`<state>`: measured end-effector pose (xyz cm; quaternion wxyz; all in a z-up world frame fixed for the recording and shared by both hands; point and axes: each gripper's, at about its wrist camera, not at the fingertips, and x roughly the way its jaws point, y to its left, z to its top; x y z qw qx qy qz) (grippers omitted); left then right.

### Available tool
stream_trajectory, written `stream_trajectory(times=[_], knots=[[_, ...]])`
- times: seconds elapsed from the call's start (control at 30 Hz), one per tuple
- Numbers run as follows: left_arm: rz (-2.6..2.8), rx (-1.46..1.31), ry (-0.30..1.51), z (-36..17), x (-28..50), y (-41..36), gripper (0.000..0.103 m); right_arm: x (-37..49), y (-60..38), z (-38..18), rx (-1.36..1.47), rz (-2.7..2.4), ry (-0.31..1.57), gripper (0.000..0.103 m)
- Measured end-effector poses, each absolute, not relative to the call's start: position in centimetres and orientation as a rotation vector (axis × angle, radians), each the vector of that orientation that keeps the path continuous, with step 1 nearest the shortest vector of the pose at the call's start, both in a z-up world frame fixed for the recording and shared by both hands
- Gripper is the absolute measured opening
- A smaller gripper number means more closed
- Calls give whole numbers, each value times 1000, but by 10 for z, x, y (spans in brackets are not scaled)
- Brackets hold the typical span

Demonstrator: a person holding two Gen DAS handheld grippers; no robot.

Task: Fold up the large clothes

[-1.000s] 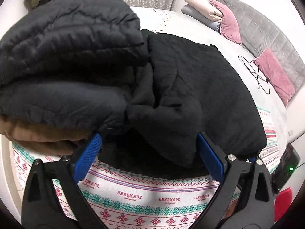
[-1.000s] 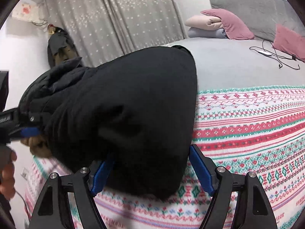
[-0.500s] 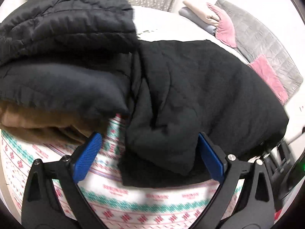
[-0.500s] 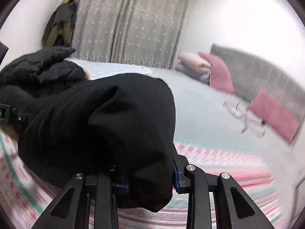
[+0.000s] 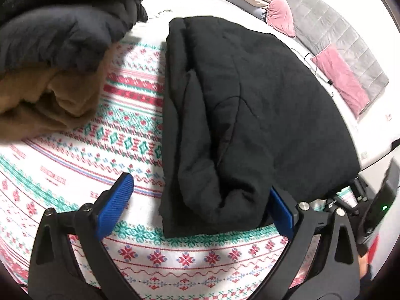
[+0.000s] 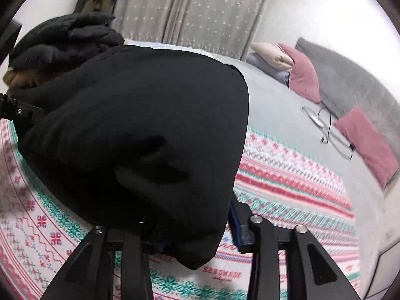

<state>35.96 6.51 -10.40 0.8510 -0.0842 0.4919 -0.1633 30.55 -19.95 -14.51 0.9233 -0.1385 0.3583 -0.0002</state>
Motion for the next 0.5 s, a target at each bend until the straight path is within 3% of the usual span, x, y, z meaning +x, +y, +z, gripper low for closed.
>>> stream_trajectory(times=[0.13, 0.37, 0.4, 0.47, 0.5], knots=[[-370, -190, 1039, -99, 365, 63, 99, 290, -206, -124, -284, 133, 824, 56], [-381, -219, 1044, -105, 366, 66, 100, 274, -245, -28, 9, 344, 652, 56], [-383, -221, 1045, -105, 370, 62, 100, 285, -248, -24, 72, 324, 659, 53], [-388, -216, 1039, -104, 369, 63, 100, 312, -244, -35, 98, 286, 733, 14], [-385, -209, 1036, -103, 369, 63, 100, 326, -239, -45, 87, 266, 783, 11]])
